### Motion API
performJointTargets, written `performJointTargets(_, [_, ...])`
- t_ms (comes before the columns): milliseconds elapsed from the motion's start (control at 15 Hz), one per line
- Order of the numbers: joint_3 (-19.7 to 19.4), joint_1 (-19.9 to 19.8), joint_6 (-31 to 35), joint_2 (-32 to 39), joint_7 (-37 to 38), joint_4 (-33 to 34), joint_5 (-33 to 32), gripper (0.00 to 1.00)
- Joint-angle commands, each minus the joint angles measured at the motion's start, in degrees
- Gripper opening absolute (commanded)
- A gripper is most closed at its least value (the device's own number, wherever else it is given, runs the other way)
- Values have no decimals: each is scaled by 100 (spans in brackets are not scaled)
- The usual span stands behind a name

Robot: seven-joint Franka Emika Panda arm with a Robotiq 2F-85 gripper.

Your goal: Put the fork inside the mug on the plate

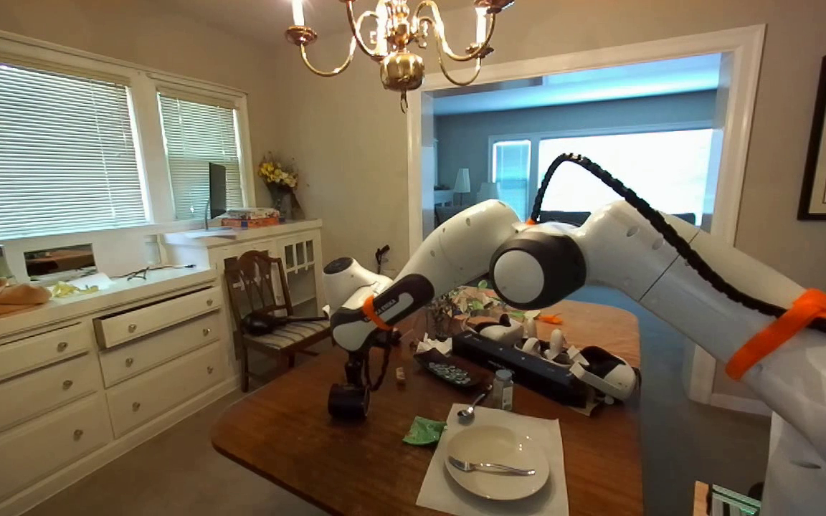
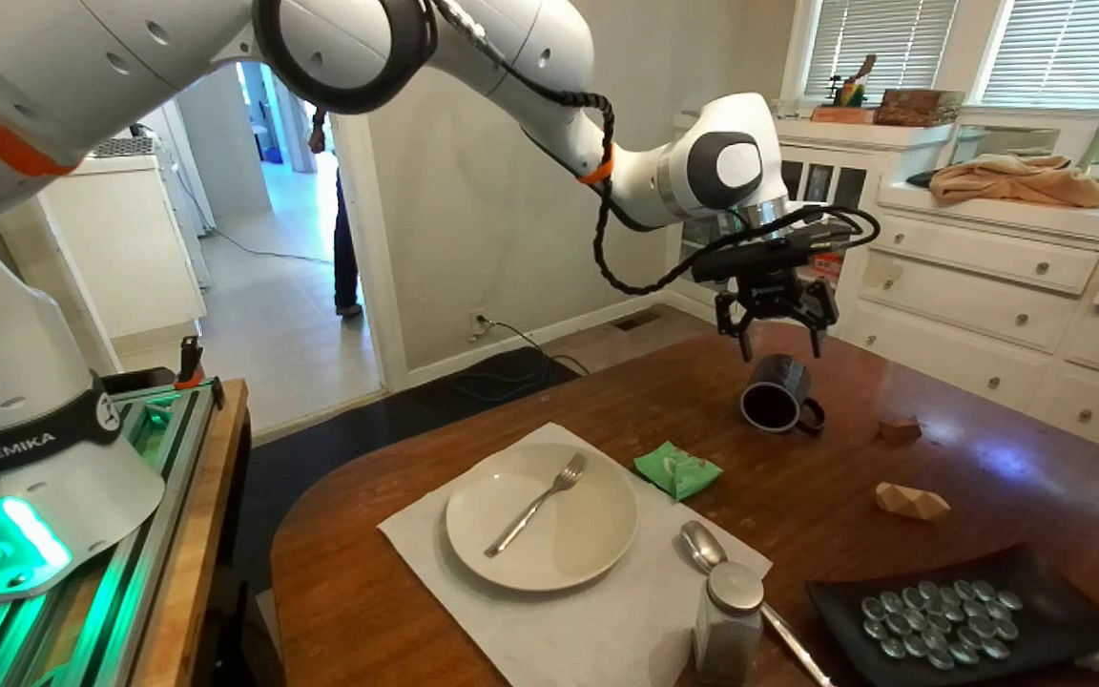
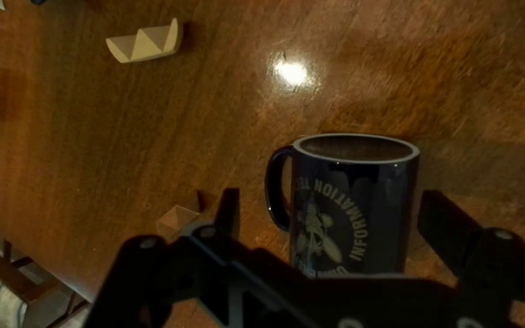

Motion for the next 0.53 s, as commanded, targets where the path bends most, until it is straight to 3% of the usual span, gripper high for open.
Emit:
performJointTargets(0, [97,-24,-626,770,-639,1259,422,100])
performJointTargets(467, [25,36,-1187,1559,-997,2453,624,100])
